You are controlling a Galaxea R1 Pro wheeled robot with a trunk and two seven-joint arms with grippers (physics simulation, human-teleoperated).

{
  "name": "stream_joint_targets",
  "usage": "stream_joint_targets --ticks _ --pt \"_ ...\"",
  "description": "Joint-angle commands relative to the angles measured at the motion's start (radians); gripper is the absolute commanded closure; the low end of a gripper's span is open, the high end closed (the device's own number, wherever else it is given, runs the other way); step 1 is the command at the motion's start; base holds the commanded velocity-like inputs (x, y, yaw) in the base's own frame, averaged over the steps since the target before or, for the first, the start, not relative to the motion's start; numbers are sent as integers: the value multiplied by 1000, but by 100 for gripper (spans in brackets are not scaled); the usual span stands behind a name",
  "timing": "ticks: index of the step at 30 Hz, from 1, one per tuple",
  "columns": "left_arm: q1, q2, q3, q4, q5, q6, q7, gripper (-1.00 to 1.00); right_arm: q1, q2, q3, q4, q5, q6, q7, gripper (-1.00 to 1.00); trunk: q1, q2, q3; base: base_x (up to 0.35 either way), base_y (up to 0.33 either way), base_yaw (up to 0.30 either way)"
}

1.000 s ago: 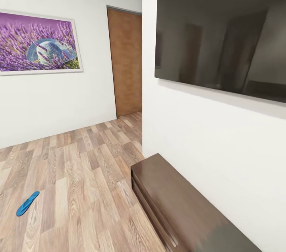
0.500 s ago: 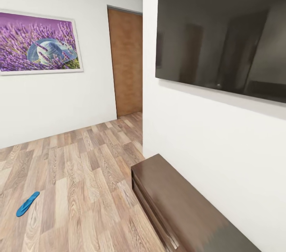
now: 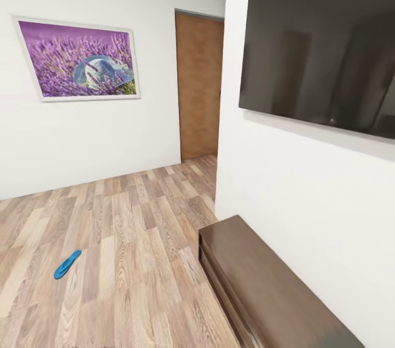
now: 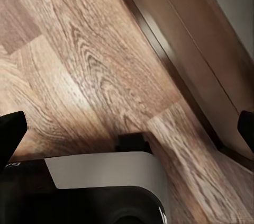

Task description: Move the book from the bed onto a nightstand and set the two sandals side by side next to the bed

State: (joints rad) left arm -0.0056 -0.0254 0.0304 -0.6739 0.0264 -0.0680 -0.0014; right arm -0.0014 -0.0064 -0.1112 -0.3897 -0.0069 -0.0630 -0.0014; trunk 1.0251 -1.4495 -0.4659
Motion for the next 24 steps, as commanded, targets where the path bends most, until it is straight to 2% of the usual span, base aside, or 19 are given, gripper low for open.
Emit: stream_joint_targets --ticks 1,17,24 --pt "-1 -1 2 0 3 -3 0 -100 0 0 -2 0 -1 -3 0 -100 0 -1 -1 0 0 291" --pt "-1 -1 2 0 3 -3 0 -100 0 0 -2 0 -1 -3 0 -100 0 -1 -1 0 0 284" --pt "-1 -1 2 0 3 -3 0 -100 0 0 -2 0 -1 -3 0 -100 0 -1 -1 189 0 84"
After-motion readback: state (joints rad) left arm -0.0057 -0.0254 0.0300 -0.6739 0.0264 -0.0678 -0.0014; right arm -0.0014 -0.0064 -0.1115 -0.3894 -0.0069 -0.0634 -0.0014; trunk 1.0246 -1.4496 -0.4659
